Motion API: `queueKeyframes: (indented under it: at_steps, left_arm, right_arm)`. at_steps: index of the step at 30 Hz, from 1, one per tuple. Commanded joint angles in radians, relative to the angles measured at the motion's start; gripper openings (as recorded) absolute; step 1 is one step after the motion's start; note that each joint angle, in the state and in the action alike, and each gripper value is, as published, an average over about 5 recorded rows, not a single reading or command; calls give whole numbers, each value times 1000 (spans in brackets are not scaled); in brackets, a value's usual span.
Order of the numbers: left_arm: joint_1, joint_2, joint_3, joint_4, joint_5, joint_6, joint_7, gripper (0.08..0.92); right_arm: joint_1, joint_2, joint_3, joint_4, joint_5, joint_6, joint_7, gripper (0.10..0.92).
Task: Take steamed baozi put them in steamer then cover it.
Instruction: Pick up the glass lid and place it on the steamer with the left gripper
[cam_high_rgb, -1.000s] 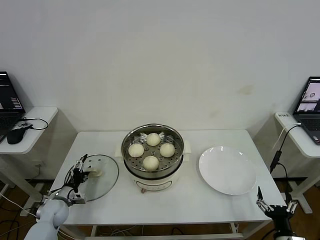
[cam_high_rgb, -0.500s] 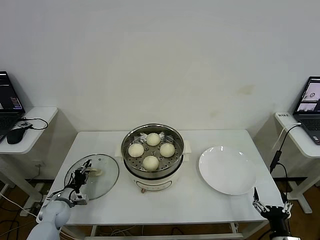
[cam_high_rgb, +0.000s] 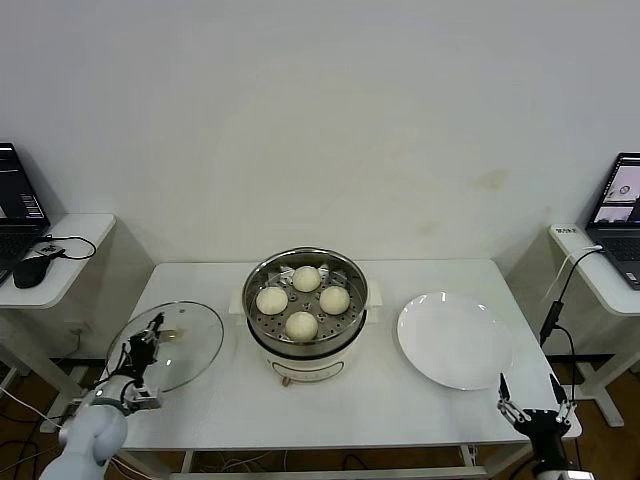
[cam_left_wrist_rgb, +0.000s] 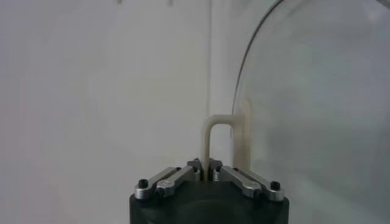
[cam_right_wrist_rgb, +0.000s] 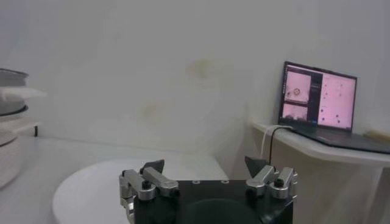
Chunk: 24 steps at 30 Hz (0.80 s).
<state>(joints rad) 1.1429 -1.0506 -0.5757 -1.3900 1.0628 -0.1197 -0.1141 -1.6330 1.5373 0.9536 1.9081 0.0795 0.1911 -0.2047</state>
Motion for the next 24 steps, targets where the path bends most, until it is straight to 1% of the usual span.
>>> queueKeyframes:
  at_steps: [1, 5, 7, 9, 13, 17, 20, 24]
  left_arm:
    - [175, 51, -205, -401, -38, 127, 107, 142]
    - [212, 78, -261, -546, -82, 183, 180, 142]
    - [218, 93, -254, -603, -117, 208, 211, 142]
    - [211, 111, -220, -646, -163, 234, 235, 142]
    - [172, 156, -74, -680, -294, 284, 242, 142]
    - [108, 179, 98, -678, -311, 328, 206, 142]
    - [39, 168, 215, -668, -259, 362, 202, 142]
    - [-62, 132, 333, -637, -198, 411, 214, 142]
  right_arm:
    - [1, -6, -24, 10, -7, 0, 0, 823]
    - [-1, -11, -40, 12, -22, 2, 3, 823]
    - [-2, -12, -48, 12, -32, 3, 8, 823]
    - [-2, -12, -57, 14, -48, 4, 15, 823]
    - [-16, -7, -85, 36, -80, 1, 31, 823]
    - [-32, 1, -118, 55, -116, 1, 52, 823]
    - [-33, 7, -143, 51, -150, 4, 70, 823]
    - [-32, 16, -174, 46, -194, 1, 97, 823]
